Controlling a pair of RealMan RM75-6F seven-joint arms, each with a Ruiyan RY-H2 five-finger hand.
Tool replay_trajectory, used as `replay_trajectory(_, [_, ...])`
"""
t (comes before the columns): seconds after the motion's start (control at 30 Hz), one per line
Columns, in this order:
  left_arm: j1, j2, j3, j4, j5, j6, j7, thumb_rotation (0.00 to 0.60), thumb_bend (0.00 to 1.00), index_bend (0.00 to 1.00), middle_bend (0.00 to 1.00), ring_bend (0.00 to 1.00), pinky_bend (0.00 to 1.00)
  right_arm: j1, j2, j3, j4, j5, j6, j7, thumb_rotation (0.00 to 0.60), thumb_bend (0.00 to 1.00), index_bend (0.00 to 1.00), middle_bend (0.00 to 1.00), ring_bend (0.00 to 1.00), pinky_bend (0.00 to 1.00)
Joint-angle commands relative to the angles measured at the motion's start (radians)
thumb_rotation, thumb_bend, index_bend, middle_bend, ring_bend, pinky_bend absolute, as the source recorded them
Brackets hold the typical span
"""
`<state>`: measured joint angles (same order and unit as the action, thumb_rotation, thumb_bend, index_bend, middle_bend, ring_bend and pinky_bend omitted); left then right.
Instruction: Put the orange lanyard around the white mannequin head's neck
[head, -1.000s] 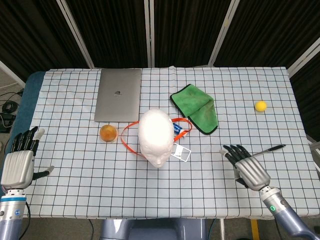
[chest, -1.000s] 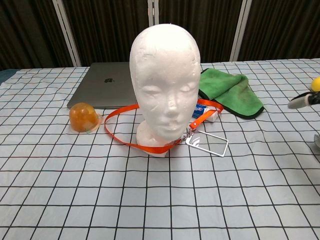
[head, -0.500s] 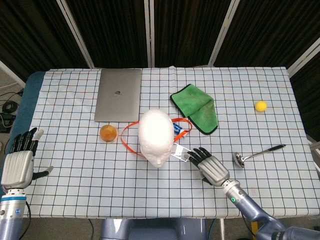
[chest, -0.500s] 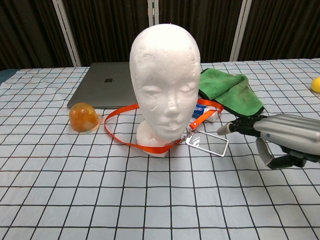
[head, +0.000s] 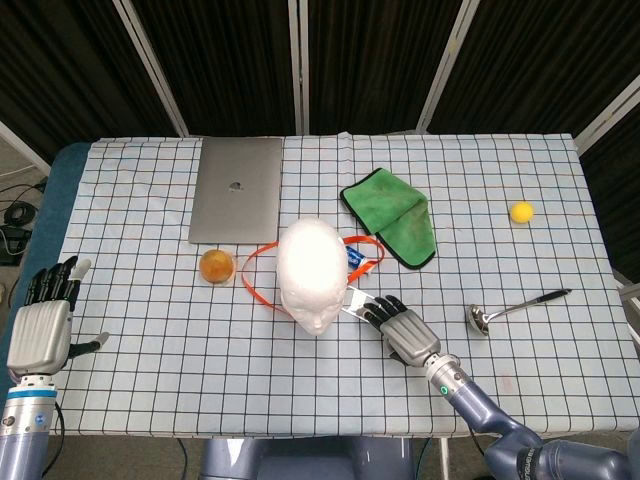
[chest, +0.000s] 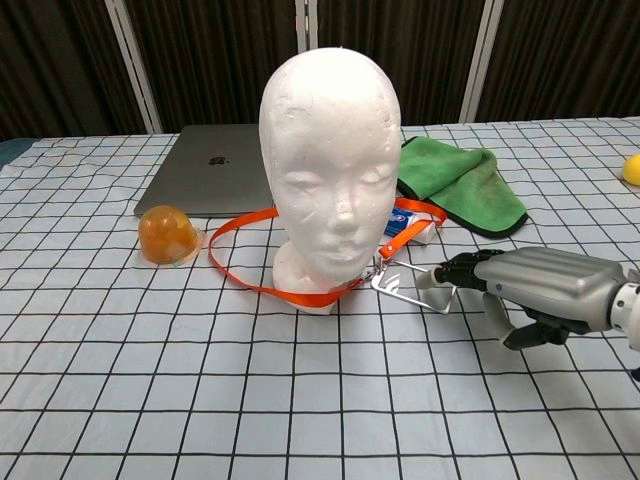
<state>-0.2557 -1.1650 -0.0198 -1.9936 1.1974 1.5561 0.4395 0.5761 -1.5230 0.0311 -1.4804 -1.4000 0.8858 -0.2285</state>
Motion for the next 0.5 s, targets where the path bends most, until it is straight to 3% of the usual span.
replay_trajectory(0.03, [0.003,0.000,-0.003,-0.001,0.002,-0.006,0.001,0.600,0.00,0.00,0.00,0.00,0.00,0.004,0.002,-0.002,0.003,0.010,-0.008,-0.009,0.600,1.00,0.14,0.11,0.00,0.09])
replay_trajectory(0.5, [0.012,-0.001,-0.020,-0.001,0.004,-0.029,0.000,0.600,0.00,0.00,0.00,0.00,0.00,0.030,0.032,-0.030,-0.039,0.034,-0.071,-0.048,0.600,1.00,0.22,0.23,0.08,0.18])
